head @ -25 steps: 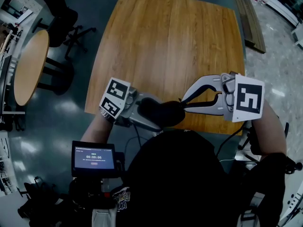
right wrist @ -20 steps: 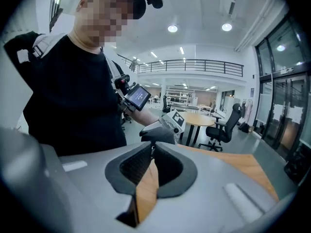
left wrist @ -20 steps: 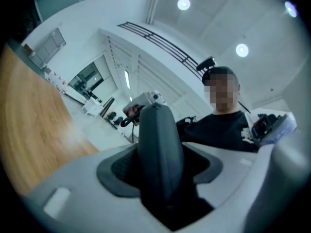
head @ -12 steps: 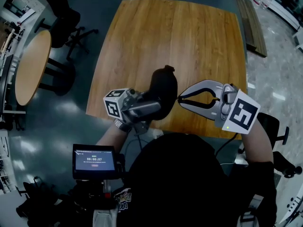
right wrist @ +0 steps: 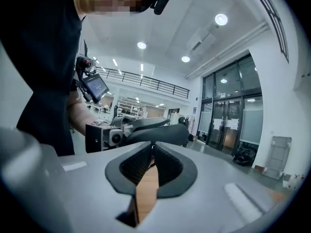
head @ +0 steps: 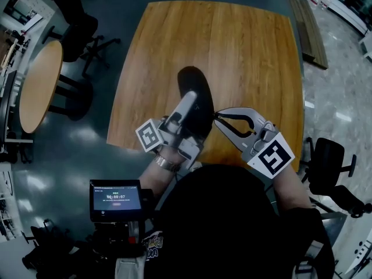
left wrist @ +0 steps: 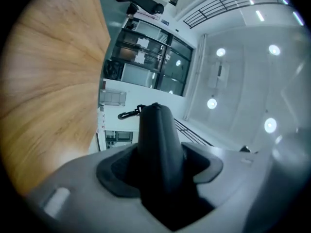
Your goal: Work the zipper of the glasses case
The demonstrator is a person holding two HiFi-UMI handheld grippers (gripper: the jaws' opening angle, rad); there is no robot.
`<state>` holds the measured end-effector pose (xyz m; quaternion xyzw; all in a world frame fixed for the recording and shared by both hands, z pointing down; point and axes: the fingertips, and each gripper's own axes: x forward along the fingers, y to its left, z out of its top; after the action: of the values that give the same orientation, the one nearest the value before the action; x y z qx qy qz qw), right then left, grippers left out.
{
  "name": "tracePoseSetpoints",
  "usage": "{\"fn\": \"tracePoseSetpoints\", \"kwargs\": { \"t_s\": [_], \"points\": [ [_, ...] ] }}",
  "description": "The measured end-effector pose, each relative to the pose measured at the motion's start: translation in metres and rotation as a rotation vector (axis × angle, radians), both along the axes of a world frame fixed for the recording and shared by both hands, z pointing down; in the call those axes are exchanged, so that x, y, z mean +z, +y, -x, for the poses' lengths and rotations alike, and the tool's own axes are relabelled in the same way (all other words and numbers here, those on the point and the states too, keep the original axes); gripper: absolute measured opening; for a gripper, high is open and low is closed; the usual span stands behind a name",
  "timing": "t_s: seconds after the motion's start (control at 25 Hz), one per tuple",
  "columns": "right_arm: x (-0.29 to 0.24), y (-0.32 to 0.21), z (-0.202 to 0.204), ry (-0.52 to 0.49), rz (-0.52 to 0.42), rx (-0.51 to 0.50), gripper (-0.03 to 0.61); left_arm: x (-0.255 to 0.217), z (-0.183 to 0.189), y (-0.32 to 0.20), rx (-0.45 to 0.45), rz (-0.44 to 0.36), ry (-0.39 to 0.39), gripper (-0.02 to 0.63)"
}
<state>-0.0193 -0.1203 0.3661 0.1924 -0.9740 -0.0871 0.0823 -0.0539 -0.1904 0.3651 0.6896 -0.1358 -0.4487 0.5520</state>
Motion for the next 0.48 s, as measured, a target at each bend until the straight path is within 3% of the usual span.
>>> {"fn": "tracePoseSetpoints", "kwargs": {
  "t_s": [0.24,0.48],
  "points": [
    [0.027,0.027,0.010,0.072,0.028,-0.096,0.025,0.013,0.005,-0.014,-0.076,0.072,-0.019,0.262],
    [0.032,0.031,0.014,0.001,0.053,-0.107,0.026,0.019,0.002,-0.015,-0.110,0.087,-0.012,0.262]
  ]
}}
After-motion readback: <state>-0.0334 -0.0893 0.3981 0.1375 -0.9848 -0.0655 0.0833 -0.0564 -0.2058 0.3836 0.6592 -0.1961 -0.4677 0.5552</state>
